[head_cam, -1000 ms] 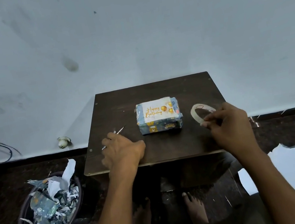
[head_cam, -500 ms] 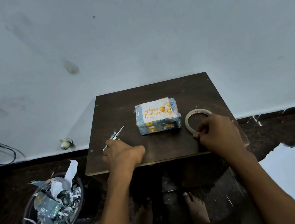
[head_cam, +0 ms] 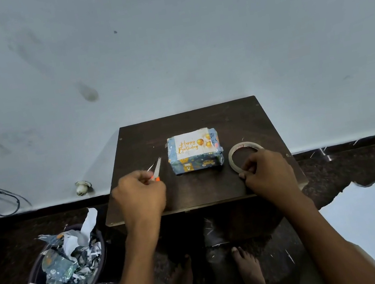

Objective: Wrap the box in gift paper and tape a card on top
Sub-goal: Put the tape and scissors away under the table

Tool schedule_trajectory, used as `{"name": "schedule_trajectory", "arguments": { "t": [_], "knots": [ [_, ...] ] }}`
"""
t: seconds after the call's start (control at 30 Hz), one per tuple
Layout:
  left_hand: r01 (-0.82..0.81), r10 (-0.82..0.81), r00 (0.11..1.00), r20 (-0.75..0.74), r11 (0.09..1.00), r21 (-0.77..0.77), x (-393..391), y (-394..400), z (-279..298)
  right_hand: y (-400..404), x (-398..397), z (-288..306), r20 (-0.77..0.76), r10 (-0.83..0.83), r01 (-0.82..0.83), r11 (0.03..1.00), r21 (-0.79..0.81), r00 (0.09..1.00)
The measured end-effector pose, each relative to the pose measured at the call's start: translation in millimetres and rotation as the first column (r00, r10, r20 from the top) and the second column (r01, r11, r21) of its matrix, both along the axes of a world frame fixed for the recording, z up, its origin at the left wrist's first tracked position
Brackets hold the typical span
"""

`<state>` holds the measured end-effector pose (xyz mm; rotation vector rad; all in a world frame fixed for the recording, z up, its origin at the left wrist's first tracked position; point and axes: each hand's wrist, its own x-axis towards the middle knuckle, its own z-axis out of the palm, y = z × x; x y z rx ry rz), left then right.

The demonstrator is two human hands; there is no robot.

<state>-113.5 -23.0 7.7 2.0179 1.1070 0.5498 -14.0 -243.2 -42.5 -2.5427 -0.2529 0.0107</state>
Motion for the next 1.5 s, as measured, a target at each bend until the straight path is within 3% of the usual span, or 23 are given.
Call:
{"name": "schedule_trajectory", "arguments": {
  "t": [0.1,0.17,0.27,0.33,0.53,0.87,1.0,1.13,1.33,1.5],
  "knots": [
    [0.112,-0.080,0.970,0.229,0.985,-0.132,13,-26,-2,-2,-4,-3,-0.010,0.033,-0.033,0.998,0.050,0.999],
    [0.210,-0.144,0.936,0.322,0.961,-0.181,22,-50,-7,-4,-6,-6,-0.008,0.027,-0.025,0.982,0.188,1.000],
    [0.287,-0.198,0.903,0.382,0.938,-0.194,32,-91,-20,-11,-7,-2,0.003,-0.099,0.088,0.895,0.438,0.995],
    [0.310,-0.222,0.893,0.392,0.934,-0.178,38,-118,-32,-15,-6,0,-0.036,-0.143,0.141,0.845,0.516,0.989],
    [0.329,-0.270,0.899,0.344,0.936,-0.123,60,-154,-52,-16,0,-11,-0.030,-0.205,0.203,0.920,0.336,0.978],
    [0.530,-0.501,0.818,0.285,0.847,-0.033,53,-153,-49,-4,17,-5,-0.035,-0.227,0.229,0.948,0.221,0.973],
    [0.426,-0.443,0.882,0.163,0.896,0.127,47,-154,-53,-5,19,-7,-0.037,-0.237,0.239,0.952,0.190,0.971],
    [0.487,-0.489,0.870,0.067,0.872,0.041,46,-155,-51,-5,19,-8,-0.038,-0.242,0.245,0.953,0.177,0.969],
    [0.478,-0.471,0.878,0.083,0.859,-0.182,47,-153,-47,1,18,-8,-0.097,-0.242,0.249,0.966,0.072,0.965],
    [0.456,-0.438,0.889,0.132,0.832,-0.317,49,-147,-52,-3,16,-10,-0.168,-0.264,0.293,0.940,0.177,0.950]
  ]
}}
